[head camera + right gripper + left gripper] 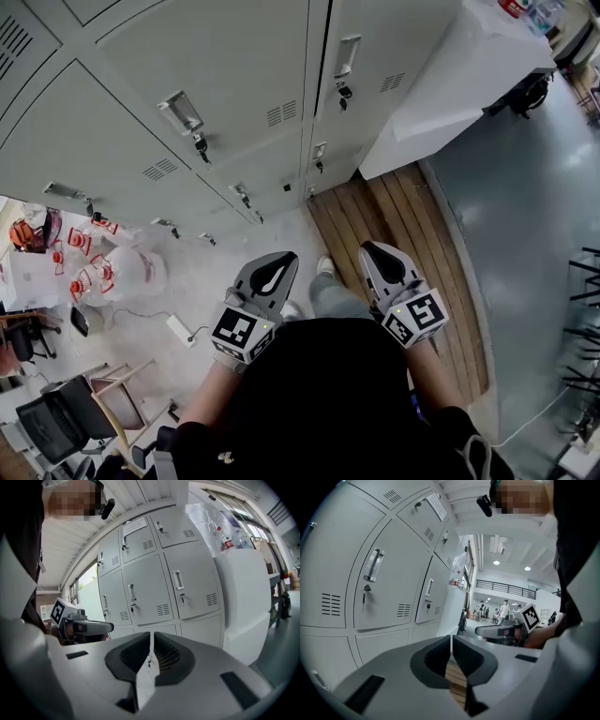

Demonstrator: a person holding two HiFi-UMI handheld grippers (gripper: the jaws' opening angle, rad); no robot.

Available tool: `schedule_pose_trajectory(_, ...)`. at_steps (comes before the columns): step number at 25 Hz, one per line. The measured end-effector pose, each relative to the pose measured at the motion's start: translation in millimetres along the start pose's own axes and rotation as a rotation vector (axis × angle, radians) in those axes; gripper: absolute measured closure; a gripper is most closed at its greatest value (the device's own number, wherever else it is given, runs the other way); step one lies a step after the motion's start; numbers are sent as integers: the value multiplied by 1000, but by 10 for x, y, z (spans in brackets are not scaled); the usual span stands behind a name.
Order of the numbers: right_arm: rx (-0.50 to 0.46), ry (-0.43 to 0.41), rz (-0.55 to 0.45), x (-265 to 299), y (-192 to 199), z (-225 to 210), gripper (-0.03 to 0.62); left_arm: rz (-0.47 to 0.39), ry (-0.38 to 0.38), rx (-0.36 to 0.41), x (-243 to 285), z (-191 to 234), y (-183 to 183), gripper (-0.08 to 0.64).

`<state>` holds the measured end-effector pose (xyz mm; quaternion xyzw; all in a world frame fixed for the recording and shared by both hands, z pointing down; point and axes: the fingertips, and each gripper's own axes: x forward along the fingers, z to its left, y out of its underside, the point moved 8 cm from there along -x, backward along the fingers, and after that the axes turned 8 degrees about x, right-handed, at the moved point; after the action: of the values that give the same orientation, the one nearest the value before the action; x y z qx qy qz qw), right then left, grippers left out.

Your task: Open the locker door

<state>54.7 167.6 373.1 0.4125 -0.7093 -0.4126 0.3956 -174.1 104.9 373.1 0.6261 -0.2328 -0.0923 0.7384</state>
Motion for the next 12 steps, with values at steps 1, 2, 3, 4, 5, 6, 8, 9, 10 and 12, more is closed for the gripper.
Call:
schedule_pose_trajectory(1, 2, -11, 7, 75, -30, -82, 548, 4, -7, 2, 82, 41, -23, 532)
schedule_pose_trajectory(2, 3, -23, 13, 148, -60, -159, 548, 8, -16, 3, 161, 84, -43, 532)
schedule_pose_trajectory(3, 5, -36, 18, 219, -89, -232, 548, 12, -27, 4, 237, 129, -60, 532)
schedule_pose_trajectory(4, 5, -49, 22, 288, -118, -303, 548, 15, -39, 3, 311, 174, -77, 532)
schedule_pose_trajectory(5, 5, -60, 27, 355, -146, -375, 548, 17, -52, 1, 384, 215, -96, 532)
schedule_pose_trajectory(6, 6, -71, 33, 420, -173, -447, 548, 19, -64, -1, 455, 253, -116, 532)
schedule_pose_trajectory(8, 9, -92, 45, 541, -225, -590, 548, 24, -87, -4, 588, 316, -157, 532)
schedule_pose_trajectory(9, 13, -103, 50, 595, -248, -659, 548, 27, -99, -5, 649, 343, -176, 532)
schedule_pose_trajectory(10, 17, -114, 56, 647, -270, -728, 548, 30, -112, -6, 706, 368, -194, 532)
schedule_pose_trajectory(12, 23, -137, 69, 749, -303, -868, 548, 36, -141, -10, 816, 417, -225, 532)
